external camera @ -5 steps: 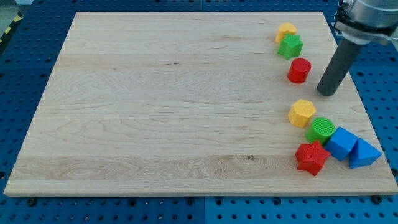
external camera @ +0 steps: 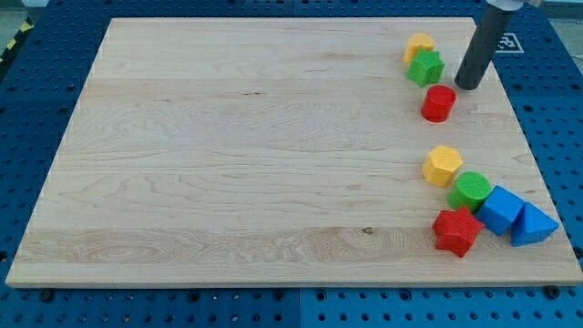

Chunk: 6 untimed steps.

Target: Slide red circle to the yellow hexagon

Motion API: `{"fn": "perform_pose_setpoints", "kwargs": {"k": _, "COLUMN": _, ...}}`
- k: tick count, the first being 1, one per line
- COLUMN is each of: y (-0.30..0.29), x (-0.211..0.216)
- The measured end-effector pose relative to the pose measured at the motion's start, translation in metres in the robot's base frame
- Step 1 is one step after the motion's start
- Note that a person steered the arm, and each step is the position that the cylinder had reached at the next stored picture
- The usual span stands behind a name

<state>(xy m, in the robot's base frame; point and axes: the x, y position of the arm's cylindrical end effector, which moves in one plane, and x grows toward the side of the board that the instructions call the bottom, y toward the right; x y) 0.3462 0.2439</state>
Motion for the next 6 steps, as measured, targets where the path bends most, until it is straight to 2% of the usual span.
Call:
{"fn": "perform_pose_setpoints", "kwargs": {"k": 2, "y": -0.041, "x": 0.001}}
{"fn": "perform_pose_setpoints", "kwargs": {"k": 3, "y": -0.042, "x": 0.011}}
{"fn": "perform_pose_setpoints", "kwargs": {"k": 5, "y": -0.051, "x": 0.07}}
{"fn": "perform_pose_setpoints", "kwargs": {"k": 6, "y": -0.069, "x": 0.073}}
